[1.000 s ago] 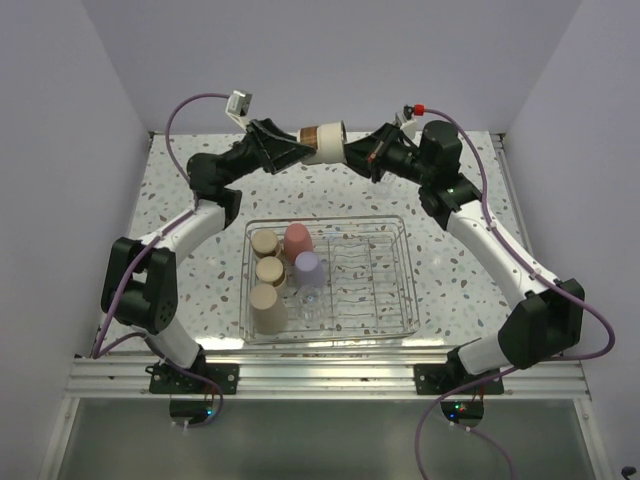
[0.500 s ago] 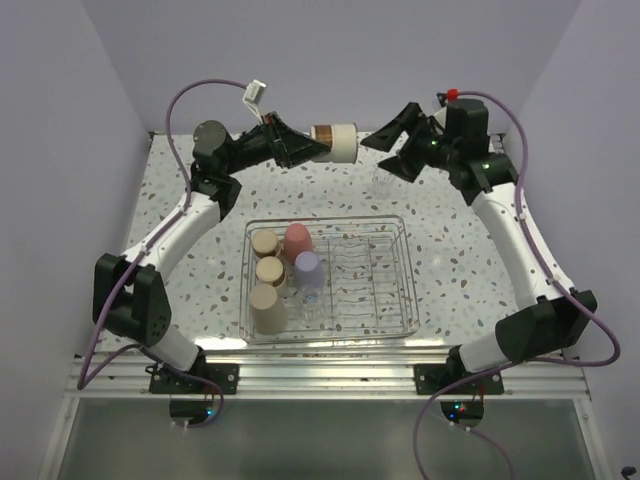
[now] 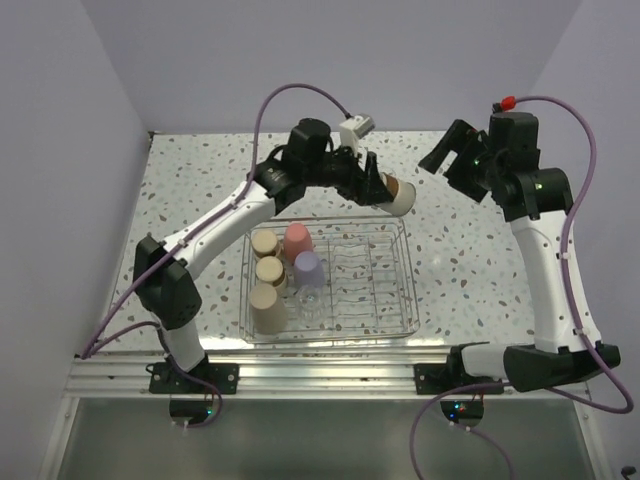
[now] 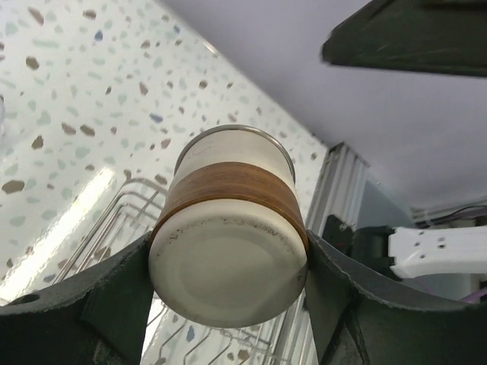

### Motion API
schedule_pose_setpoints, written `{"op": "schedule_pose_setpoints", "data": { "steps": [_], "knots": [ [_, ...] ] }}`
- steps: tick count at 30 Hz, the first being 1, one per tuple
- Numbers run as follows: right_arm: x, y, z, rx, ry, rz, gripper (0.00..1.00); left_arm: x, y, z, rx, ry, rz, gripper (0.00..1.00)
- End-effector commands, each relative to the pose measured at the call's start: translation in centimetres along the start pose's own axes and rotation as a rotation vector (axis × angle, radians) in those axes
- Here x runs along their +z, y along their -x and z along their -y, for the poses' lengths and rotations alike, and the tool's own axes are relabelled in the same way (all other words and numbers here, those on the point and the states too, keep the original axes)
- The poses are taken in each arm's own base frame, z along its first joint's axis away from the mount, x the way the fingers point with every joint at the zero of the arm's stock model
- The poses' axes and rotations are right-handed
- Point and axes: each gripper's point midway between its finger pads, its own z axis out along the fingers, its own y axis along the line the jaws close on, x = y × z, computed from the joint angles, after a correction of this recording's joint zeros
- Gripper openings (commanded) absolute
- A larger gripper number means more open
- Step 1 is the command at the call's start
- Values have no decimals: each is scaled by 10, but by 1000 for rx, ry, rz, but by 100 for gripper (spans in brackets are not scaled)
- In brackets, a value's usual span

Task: Load the cups into the dish rack

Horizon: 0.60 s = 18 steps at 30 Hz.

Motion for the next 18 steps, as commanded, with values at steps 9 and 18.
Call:
{"op": "schedule_pose_setpoints", "data": {
  "steps": [9, 18],
  "knots": [
    [-22, -11, 34, -103, -115, 14, 87, 50, -90, -34, 201, 277, -344, 0],
    [-19, -16, 34, -108, -105, -10, 87, 54, -134, -52, 238, 370, -440, 0]
  ]
}}
